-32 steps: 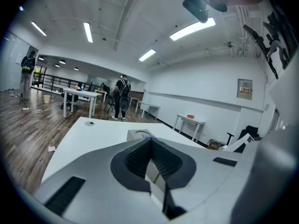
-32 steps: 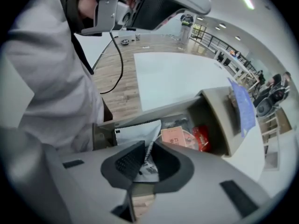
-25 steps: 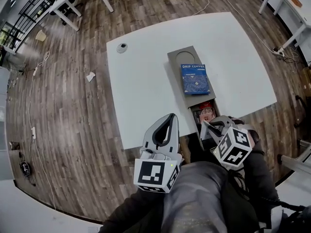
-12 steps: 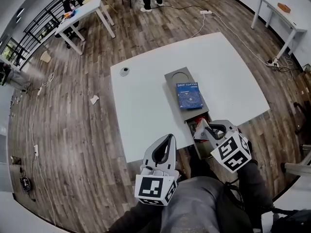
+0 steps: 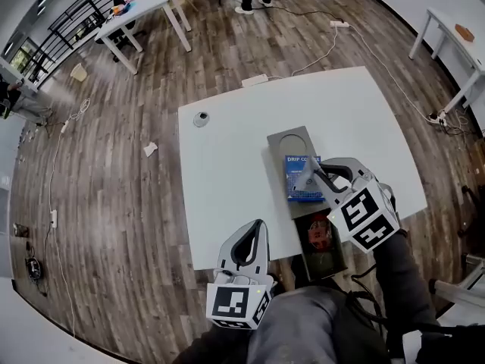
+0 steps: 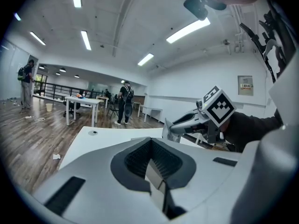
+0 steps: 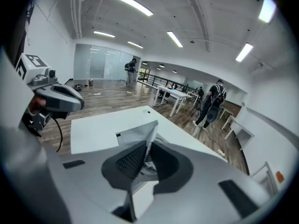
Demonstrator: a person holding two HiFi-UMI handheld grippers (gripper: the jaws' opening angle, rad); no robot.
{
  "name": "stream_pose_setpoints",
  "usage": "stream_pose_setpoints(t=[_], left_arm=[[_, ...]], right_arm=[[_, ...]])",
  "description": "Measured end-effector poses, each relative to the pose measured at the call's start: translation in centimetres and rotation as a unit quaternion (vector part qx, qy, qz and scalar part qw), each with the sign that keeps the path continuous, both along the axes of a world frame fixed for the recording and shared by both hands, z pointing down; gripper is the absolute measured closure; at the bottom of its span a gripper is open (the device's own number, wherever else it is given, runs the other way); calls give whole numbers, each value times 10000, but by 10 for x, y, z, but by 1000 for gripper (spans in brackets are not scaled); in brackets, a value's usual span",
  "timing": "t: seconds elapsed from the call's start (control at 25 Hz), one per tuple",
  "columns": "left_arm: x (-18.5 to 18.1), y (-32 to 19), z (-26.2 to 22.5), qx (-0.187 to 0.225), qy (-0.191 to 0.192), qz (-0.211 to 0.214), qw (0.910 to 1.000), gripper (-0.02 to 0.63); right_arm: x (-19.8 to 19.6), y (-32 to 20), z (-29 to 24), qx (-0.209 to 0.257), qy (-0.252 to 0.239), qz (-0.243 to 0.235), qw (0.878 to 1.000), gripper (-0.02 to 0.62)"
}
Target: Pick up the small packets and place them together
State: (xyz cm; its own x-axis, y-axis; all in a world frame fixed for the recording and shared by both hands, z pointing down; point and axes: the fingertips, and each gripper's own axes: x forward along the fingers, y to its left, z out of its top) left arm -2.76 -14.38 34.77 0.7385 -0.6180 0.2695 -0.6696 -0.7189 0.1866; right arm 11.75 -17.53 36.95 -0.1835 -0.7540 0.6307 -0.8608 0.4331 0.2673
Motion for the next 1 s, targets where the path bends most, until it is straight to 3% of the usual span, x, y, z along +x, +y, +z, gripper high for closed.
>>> stream_pose_setpoints(t=[0.16,0.4,0.84,1.0], left_arm=[[-8,-23,13,-230,-121,-480,9985,612],[-21,-34,38,-608,-285,-1033,9924,612],[-25,-43,48,-747,-383,-1234,9888,612],[-32,-46,48,-729,-408,-1308,9879,612]], right_arm=[[13,-51,1,-56,170,-346,9992,546],[15,-88,36,-465,153,-791,9957,546],[15,-110,63,-646,-169,-887,9938,545],[8,-110,68,-701,-152,-1021,9922,500]])
